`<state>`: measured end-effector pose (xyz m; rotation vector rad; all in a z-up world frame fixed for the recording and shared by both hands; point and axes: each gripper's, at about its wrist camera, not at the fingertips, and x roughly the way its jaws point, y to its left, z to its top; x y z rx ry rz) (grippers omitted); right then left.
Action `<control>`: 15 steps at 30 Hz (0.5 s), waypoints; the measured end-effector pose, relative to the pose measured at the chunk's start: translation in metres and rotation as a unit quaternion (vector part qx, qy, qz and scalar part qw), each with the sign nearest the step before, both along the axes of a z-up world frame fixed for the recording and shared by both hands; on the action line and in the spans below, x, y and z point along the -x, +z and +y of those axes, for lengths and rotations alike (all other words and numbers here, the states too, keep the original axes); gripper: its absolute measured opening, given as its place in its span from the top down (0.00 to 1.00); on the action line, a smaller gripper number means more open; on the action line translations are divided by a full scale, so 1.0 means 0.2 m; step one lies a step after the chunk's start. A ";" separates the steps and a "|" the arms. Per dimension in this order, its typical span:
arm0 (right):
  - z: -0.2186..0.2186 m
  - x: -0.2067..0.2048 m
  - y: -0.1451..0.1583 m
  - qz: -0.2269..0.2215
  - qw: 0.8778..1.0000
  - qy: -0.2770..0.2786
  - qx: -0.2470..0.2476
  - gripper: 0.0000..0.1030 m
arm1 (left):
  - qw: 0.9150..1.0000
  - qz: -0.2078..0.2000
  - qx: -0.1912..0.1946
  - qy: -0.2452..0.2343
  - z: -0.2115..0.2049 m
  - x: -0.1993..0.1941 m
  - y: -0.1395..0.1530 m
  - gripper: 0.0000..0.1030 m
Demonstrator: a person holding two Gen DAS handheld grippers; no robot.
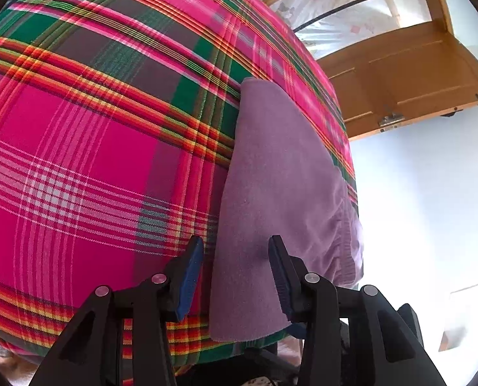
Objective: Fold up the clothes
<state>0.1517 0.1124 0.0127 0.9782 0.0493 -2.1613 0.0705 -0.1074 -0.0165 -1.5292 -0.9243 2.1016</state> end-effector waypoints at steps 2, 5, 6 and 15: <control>-0.05 -0.01 -0.01 0.023 0.999 0.011 -0.023 0.64 | 1.000 -0.004 -0.011 -0.001 -0.01 0.01 0.00 0.58; -0.12 -0.01 -0.01 0.045 0.998 0.027 -0.046 0.61 | 1.000 -0.010 -0.018 -0.004 -0.02 0.03 0.00 0.58; -0.15 -0.01 -0.02 0.050 0.997 0.033 -0.052 0.60 | 1.000 -0.012 -0.020 -0.005 -0.02 0.03 0.00 0.58; -0.21 -0.05 -0.02 0.060 0.993 0.076 -0.060 0.51 | 1.000 -0.009 -0.014 -0.012 -0.01 0.08 0.02 0.58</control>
